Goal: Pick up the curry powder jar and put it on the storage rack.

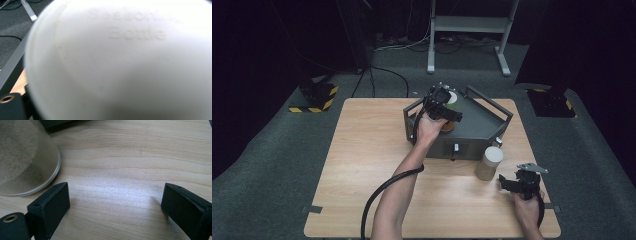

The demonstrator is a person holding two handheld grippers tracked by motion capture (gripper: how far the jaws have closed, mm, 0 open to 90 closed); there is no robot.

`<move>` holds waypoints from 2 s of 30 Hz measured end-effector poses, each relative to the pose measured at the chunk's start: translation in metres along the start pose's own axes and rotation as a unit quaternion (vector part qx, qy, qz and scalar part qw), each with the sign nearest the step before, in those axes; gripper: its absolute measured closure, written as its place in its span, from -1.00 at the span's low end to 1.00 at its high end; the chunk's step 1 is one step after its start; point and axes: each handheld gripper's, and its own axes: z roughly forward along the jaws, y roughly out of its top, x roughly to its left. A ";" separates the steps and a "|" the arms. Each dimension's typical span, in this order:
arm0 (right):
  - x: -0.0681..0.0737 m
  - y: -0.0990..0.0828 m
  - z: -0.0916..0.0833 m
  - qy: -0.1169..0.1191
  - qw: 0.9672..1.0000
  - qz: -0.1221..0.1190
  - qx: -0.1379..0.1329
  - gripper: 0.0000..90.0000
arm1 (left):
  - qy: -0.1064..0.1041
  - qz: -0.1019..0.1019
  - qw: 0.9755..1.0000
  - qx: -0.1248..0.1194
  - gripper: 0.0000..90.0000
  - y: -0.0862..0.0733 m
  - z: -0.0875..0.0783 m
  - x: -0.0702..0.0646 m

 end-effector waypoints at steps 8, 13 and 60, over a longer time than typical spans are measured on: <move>0.000 0.000 0.000 0.000 1.000 0.002 0.001 -0.83 | -0.001 -0.006 1.000 -0.005 -0.95 -0.006 -0.010 0.003; 0.000 0.000 0.000 0.000 1.000 0.001 0.001 -0.83 | -0.003 0.001 1.000 -0.010 -0.95 -0.011 -0.021 0.001; 0.000 0.000 0.000 0.003 1.000 -0.001 0.000 -0.82 | 0.000 0.018 0.999 -0.041 -0.94 -0.095 -0.068 -0.002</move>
